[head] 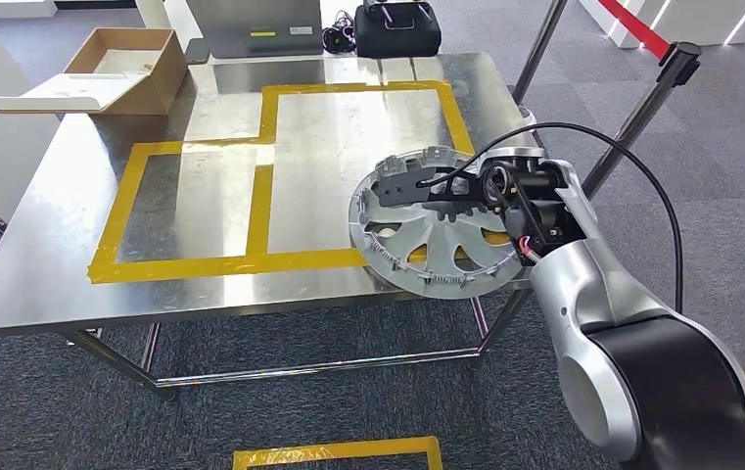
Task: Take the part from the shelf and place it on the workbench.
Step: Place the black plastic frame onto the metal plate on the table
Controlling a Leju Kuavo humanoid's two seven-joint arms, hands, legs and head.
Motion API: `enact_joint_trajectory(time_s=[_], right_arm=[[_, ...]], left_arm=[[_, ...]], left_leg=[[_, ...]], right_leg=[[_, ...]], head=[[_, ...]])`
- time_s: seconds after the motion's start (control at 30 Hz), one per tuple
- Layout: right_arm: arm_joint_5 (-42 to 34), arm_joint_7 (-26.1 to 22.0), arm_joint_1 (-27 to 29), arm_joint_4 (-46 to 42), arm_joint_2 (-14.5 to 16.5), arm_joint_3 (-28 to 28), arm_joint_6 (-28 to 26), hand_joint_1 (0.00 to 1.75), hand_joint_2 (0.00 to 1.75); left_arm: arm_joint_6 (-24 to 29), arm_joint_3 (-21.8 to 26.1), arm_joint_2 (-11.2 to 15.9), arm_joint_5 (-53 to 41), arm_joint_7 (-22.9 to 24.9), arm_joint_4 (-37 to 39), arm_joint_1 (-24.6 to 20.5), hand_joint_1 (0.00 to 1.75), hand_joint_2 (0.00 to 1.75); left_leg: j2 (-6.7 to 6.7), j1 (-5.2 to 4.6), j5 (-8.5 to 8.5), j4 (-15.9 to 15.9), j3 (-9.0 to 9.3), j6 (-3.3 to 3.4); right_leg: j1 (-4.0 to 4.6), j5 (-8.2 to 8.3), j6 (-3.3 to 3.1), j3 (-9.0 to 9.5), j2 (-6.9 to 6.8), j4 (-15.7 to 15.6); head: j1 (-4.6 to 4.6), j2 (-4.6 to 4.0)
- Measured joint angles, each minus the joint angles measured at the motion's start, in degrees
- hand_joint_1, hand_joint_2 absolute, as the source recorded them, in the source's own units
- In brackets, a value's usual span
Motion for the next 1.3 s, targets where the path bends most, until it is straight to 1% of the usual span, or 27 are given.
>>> enact_joint_trajectory(time_s=[0.2,0.57,0.83,1.03,1.27,1.3], right_arm=[[0.5,0.8,-0.2,0.0,-0.5,-0.4,0.0,0.0,0.0],[0.9,-0.1,-0.2,0.0,-0.5,-1.2,0.0,0.0,0.0],[2.3,-0.1,-0.2,-0.2,-0.4,-1.5,0.0,0.0,0.0],[3.2,0.0,-0.3,-0.5,-0.3,-1.7,0.0,0.0,0.0],[3.7,0.1,-0.5,-0.5,-0.6,-2.7,0.0,0.0,0.0],[3.8,0.2,-0.5,-0.5,-0.7,-2.9,0.0,0.0,0.0]], left_arm=[[-0.2,0.0,0.0,-0.1,0.0,0.0,0.0,0.0,0.0],[0.3,0.2,0.0,0.0,0.9,0.0,0.0,0.0,0.0],[1.2,0.6,-0.1,0.6,3.6,0.0,-0.3,0.0,0.0],[-2.3,0.9,-0.4,1.6,5.2,0.0,-0.5,0.0,0.0],[0.4,0.9,-1.0,1.0,10.3,0.0,-1.5,0.0,0.0],[0.7,0.9,-1.0,1.0,11.1,0.0,-1.7,0.0,0.44]], left_leg=[[0.0,0.0,0.0,0.0,0.0,0.0],[0.0,0.0,0.0,0.0,0.0,0.0],[0.0,0.0,0.0,0.0,0.01,0.0],[-0.01,0.0,0.0,0.0,0.02,0.0],[-0.01,0.0,0.0,0.0,0.05,0.0],[-0.01,0.0,0.0,0.0,0.06,0.0]], right_leg=[[0.0,0.0,0.0,0.0,0.0,0.0],[0.0,0.0,0.0,0.01,0.0,0.0],[0.0,0.0,0.0,0.03,0.0,0.0],[0.0,0.0,0.0,0.05,-0.01,0.0],[0.0,0.0,0.0,0.08,-0.01,0.0],[0.0,0.0,0.0,0.09,-0.01,0.0]], head=[[0.0,0.0],[0.0,0.0],[0.0,0.0],[0.0,0.0],[0.0,0.0],[0.01,0.0]])
